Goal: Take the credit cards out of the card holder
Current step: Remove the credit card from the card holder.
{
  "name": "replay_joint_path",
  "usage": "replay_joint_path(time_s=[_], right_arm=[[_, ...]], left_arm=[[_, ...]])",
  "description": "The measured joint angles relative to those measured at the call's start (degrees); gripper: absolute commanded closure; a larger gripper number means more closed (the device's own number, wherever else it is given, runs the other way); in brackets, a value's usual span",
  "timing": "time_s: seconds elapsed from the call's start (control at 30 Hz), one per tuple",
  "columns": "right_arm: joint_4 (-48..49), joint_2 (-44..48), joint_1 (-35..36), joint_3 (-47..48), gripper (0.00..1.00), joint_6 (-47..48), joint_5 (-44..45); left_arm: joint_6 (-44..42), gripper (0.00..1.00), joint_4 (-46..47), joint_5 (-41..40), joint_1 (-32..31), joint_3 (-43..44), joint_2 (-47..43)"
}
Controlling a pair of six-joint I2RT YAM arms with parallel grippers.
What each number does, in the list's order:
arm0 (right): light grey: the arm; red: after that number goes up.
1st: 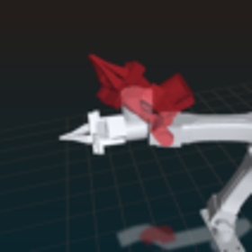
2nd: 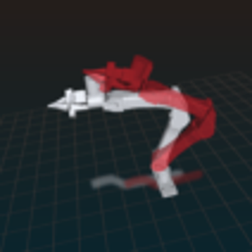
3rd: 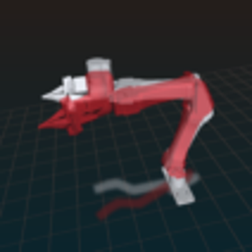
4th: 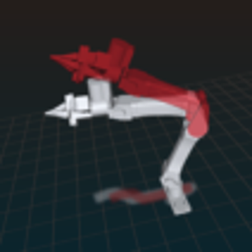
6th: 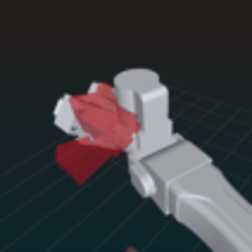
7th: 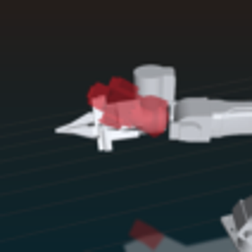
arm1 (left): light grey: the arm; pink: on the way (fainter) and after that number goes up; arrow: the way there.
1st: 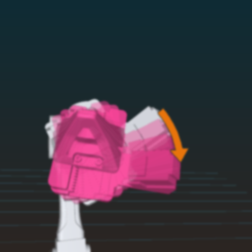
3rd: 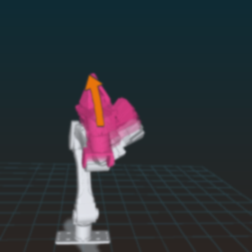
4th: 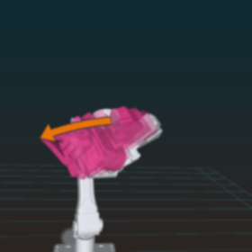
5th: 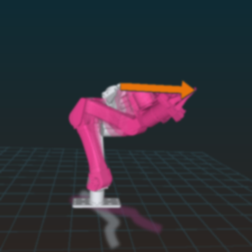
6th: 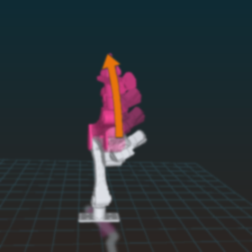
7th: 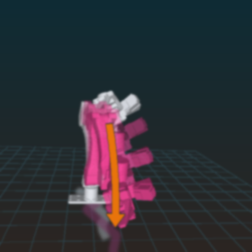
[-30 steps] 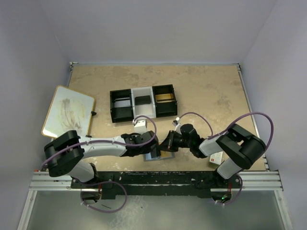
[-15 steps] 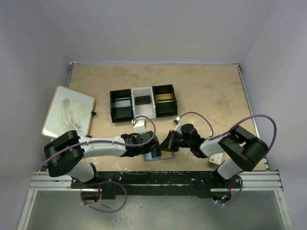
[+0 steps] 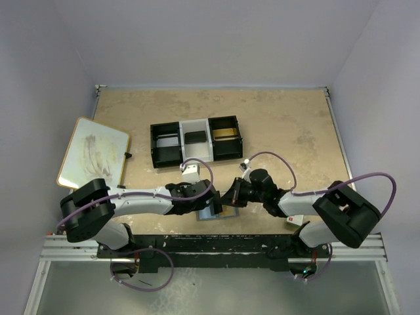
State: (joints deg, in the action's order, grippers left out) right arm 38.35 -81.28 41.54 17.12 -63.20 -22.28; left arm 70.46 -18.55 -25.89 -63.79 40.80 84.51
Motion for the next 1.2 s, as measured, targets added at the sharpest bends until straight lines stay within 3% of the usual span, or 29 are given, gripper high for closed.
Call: replay_joint_path(time_s=[0.6, 0.73, 0.97, 1.2], right_arm=[[-5.7, 11.2, 0.0, -0.8, 1.0, 7.0, 4.9], [-5.9, 13.6, 0.0, -0.8, 1.0, 9.4, 5.9], [-3.9, 19.5, 0.0, -2.7, 1.0, 15.6, 7.6], [-3.8, 32.5, 0.0, -3.0, 1.0, 28.0, 12.6]], left_arm=[[-1.1, 0.99, -3.8, -1.4, 0.0, 0.0, -1.6], [-1.4, 0.9, -4.7, -1.7, 0.0, 0.3, -2.4], [-4.5, 0.61, -8.3, -3.3, 1.4, 4.5, -6.8], [-9.7, 0.42, -11.3, -3.2, 12.5, 6.0, -19.0]])
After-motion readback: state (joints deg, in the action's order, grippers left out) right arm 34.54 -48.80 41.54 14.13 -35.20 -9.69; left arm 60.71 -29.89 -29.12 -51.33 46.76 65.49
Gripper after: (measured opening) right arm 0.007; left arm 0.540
